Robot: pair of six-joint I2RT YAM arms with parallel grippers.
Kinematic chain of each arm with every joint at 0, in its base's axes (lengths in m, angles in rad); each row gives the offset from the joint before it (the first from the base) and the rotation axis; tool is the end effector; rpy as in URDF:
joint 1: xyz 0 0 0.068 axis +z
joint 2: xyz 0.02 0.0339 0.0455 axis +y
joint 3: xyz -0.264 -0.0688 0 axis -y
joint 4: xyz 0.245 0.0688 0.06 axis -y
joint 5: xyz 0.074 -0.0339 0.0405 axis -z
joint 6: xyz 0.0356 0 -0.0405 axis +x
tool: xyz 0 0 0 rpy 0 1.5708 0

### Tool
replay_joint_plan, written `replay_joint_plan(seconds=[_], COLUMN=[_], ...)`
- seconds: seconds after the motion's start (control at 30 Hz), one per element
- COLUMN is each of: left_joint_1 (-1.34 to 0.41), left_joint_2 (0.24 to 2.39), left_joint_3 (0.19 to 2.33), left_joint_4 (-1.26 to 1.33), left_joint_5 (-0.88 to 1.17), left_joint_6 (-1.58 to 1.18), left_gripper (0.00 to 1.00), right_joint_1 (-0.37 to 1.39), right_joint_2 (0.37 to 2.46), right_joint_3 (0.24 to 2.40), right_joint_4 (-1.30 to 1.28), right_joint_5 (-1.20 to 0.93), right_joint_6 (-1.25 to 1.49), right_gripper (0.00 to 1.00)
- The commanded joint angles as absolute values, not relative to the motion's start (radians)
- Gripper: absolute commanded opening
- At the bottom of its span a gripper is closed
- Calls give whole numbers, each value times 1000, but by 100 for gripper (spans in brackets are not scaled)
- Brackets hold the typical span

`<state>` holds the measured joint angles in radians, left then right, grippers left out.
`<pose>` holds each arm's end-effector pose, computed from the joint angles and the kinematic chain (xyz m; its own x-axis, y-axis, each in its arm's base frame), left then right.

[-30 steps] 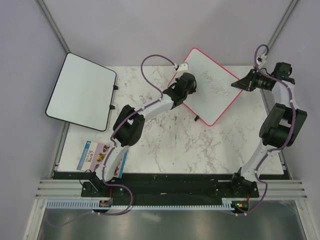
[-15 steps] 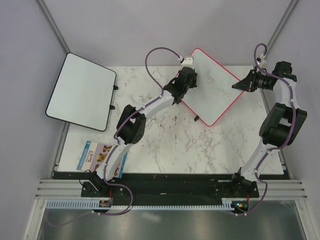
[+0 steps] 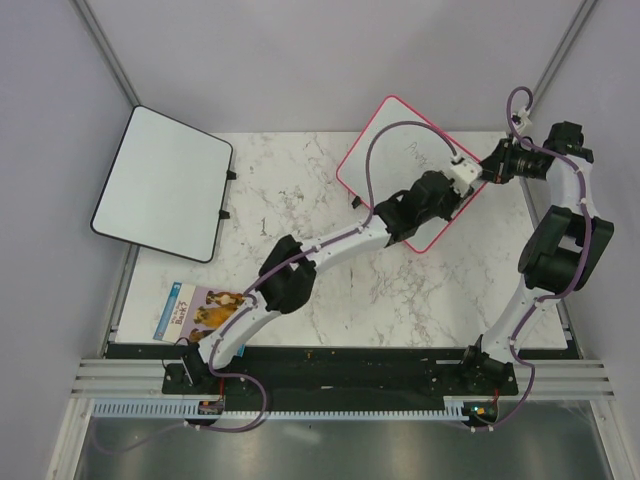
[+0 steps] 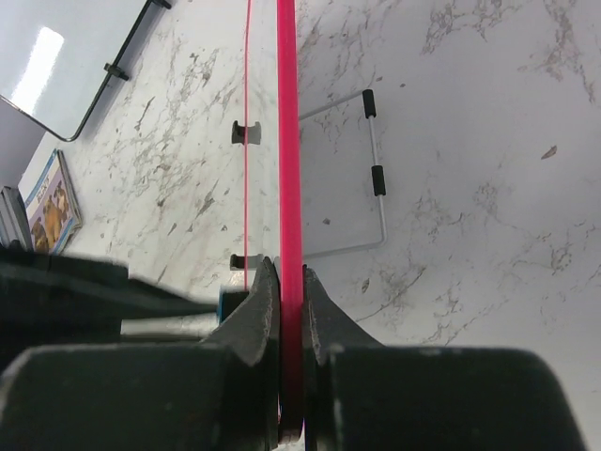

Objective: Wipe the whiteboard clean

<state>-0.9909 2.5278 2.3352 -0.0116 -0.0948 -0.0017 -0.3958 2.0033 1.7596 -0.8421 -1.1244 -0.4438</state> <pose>0.3288 -0.4958 0.2554 -0.1124 0.1686 -0.9793 0.7818 0.6233 0.0175 0.4041 -0.1341 0.2732 -0.6421 0.0674 -0.7637 -0.5506 0.6526 0.5205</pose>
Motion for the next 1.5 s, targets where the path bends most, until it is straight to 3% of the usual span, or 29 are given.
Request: replay_joint_plan(seconds=[0.0,0.13,0.3,0.4,0.47,0.63,0.8,1.1,1.23,1.47], left_joint_1=[-1091,-1053,-970,-942,-942,-957,-979,-973,-927,-858], left_joint_2=[2629,2645,2539,2372,2317,2267,2180,1980,2044,2299], left_joint_3=[2373,2401,2307,2008,1924,1922,1815,1589,1686,1966], left_joint_4=[-90,-115,-80,133,216,114,124,328,255,136], left_joint_5=[-49,-207,-230,-152,-8,320,333,56,-145,-320], left_joint_6=[124,55,-90,-72,-26,-34,-60,-37,-32,-61], left_gripper=[2,2,2,2,2,2,2,2,2,2], right_joint_1=[-258,-253,-253,-252,-252,-253,-258,-258,-259,-259], right_joint_2=[2037,2033,2029,2029,2036,2049,2049,2065,2066,2071], right_joint_3=[1701,1697,1689,1686,1690,1704,1733,1766,1764,1769], right_joint_4=[-992,-994,-996,-997,-996,-999,-1017,-1083,-1107,-1134], right_joint_5=[-954,-956,-953,-953,-957,-954,-879,-835,-828,-802], right_joint_6=[-724,-724,-727,-726,-724,-713,-698,-699,-713,-730], right_gripper=[0,0,0,0,0,0,0,0,0,0])
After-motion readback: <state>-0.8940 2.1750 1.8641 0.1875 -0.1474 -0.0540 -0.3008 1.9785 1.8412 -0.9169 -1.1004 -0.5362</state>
